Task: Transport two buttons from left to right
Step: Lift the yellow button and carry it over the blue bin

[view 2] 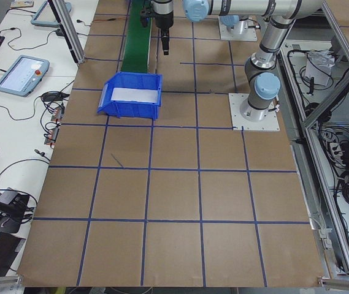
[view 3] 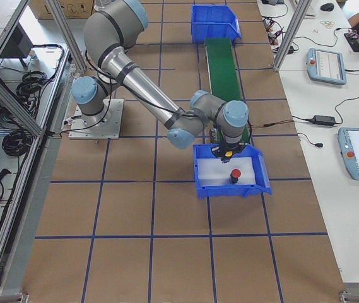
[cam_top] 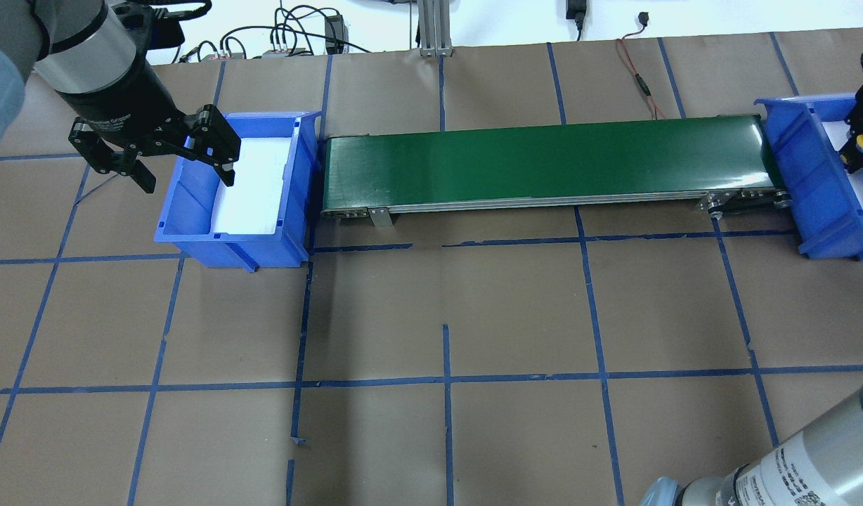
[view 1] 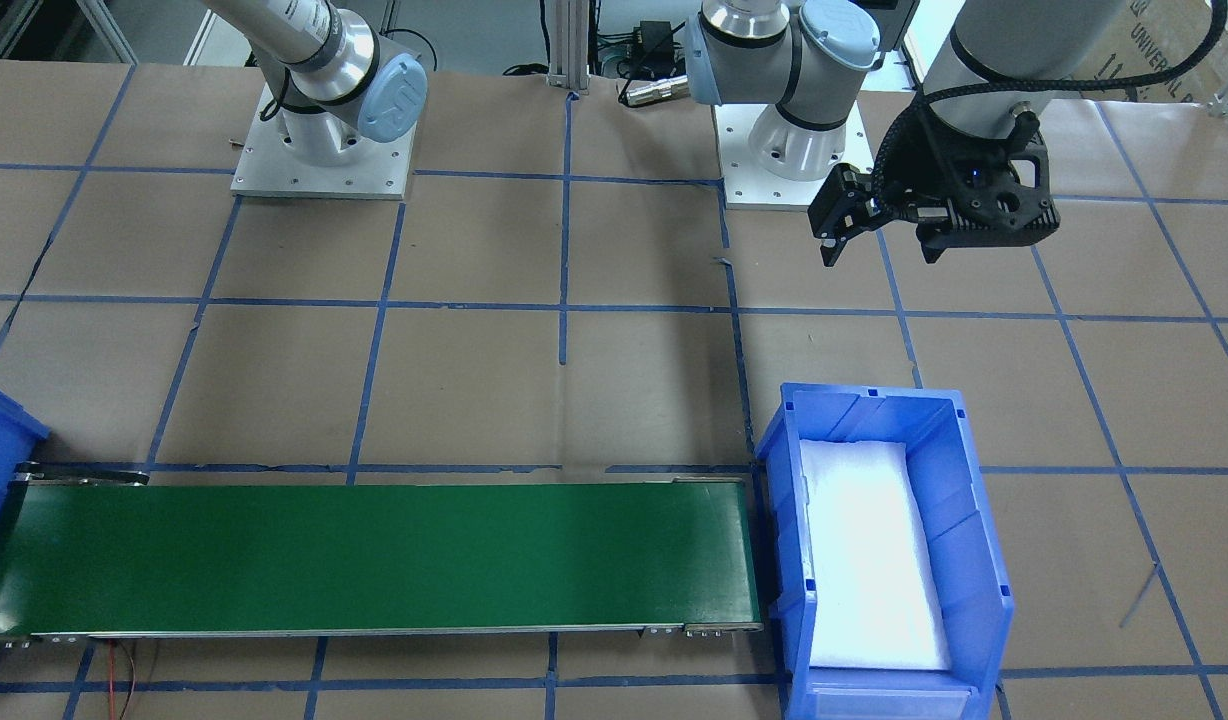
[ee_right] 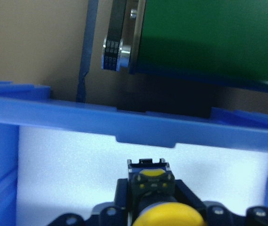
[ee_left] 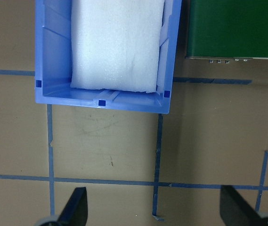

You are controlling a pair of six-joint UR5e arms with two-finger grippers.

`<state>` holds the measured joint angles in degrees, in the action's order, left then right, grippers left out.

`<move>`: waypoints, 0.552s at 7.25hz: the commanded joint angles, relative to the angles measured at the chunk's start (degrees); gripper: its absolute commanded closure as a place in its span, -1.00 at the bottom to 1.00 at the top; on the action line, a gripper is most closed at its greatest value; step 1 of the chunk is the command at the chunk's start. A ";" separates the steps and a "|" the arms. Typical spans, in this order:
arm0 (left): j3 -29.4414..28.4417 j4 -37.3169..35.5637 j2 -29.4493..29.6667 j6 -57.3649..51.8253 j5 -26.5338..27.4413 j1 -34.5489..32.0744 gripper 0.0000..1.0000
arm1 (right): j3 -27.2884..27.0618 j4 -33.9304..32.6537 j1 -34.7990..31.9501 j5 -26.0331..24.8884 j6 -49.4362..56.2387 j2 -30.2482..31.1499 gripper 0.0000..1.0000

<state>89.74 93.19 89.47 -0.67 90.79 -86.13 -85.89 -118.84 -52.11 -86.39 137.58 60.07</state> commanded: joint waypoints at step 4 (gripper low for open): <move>0.00 0.06 0.00 0.05 0.00 -0.01 -1.00 | -0.95 -1.92 0.60 -3.34 0.32 -1.71 -1.00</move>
<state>89.74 93.23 89.48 -0.65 90.83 -86.13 -86.68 -120.75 -51.53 -88.86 138.08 58.24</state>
